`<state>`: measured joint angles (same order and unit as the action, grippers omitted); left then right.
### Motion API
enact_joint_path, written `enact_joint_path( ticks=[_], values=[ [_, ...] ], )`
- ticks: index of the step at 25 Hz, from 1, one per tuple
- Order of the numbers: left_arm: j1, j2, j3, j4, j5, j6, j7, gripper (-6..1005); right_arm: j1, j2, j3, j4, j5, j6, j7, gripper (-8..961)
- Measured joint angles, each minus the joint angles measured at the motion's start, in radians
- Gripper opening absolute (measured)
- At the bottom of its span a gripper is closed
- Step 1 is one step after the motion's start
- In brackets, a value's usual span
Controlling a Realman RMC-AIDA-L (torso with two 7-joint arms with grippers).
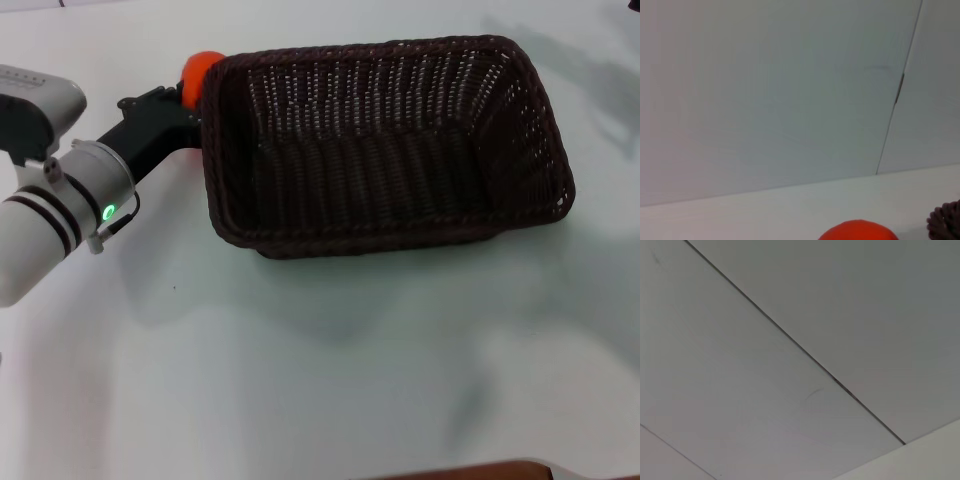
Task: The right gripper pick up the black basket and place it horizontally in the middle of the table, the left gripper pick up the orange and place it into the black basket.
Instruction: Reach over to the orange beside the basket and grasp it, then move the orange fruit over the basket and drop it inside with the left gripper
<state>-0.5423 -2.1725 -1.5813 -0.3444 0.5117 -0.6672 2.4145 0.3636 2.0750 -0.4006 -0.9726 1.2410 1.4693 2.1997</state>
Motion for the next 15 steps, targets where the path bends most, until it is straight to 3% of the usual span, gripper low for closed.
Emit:
enact_joint_path(
  ticks=[15],
  values=[
    [0.193,0.009,-0.162,-0.155,-0.004,-0.288,-0.044,212,0.019,-0.011,0.011,0.009,0.059,-0.006,-0.062,554]
  ],
)
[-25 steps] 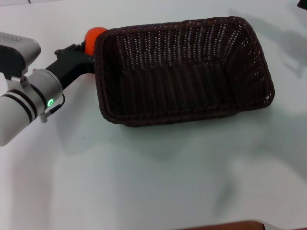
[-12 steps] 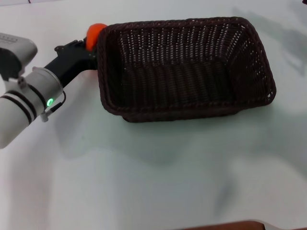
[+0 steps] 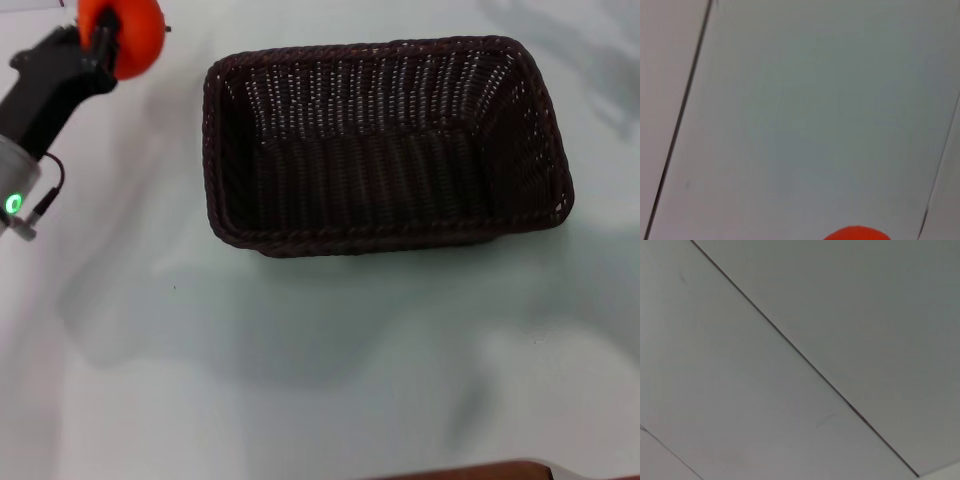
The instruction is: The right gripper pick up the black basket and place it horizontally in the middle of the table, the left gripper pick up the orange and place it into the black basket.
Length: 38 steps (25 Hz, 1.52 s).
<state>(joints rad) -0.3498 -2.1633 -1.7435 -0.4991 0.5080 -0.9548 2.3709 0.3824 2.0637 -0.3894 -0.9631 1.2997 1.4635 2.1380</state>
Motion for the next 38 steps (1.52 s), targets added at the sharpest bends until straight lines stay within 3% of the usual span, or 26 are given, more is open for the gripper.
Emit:
enact_joint_path(
  ticks=[8,12,16,21,27,33,35,38],
  values=[
    [0.049,0.001,0.07,0.034,0.01,-0.362,-0.001,157,-0.001,0.009,0.009,0.021,0.103,-0.022,-0.131,553],
    [0.053,0.0,0.184,0.054,0.01,-0.392,0.0,126,0.0,0.005,0.023,0.078,0.169,-0.028,-0.194,553],
    [0.047,-0.01,0.242,0.078,0.008,-0.383,0.008,99,0.002,0.001,0.025,0.104,0.2,-0.03,-0.228,554],
    [0.03,-0.012,0.314,0.091,0.0,-0.356,0.048,285,0.009,0.009,0.031,0.127,0.204,-0.031,-0.31,554],
    [0.028,-0.012,0.331,0.093,-0.002,-0.339,0.077,404,0.01,0.012,0.043,0.226,0.265,-0.031,-0.446,556],
    [0.053,-0.012,0.251,0.123,-0.059,-0.334,0.132,524,0.007,0.015,0.056,0.372,0.368,-0.032,-0.702,559],
    [0.06,-0.012,0.152,0.202,-0.155,-0.342,0.204,762,0.007,0.017,0.058,0.43,0.412,-0.032,-0.818,560],
    [0.075,-0.012,0.092,0.239,-0.231,-0.364,0.221,860,0.006,0.019,0.072,0.539,0.496,-0.03,-1.021,562]
  ],
)
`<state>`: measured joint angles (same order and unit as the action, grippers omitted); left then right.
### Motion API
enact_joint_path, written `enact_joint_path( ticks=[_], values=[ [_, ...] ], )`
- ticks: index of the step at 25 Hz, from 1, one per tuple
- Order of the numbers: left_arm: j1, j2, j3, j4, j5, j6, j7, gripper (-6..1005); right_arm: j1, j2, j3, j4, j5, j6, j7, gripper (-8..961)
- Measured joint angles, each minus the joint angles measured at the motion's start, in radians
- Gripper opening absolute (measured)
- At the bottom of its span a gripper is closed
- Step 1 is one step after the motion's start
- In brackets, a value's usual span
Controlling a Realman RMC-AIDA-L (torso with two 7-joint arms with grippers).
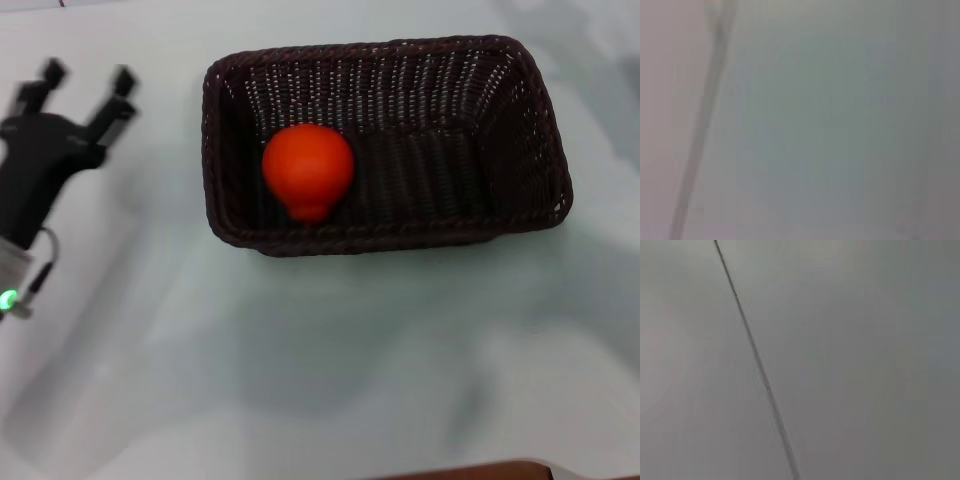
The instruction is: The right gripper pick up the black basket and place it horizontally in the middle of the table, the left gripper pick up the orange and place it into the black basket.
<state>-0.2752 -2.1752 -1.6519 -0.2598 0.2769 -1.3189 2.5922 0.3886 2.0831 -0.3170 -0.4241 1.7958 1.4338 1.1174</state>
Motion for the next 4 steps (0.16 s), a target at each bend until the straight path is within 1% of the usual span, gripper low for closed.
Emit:
enact_joint_path(
  ticks=[1,4],
  values=[
    [0.01,0.0,-0.023,0.005,-0.018,-0.015,0.004,892,0.0,0.0,0.008,0.035,0.027,0.001,-0.062,562],
    [0.03,0.0,-0.062,0.008,-0.03,-0.046,0.02,892,0.007,0.002,0.039,0.151,0.099,0.005,-0.267,562]
  ],
)
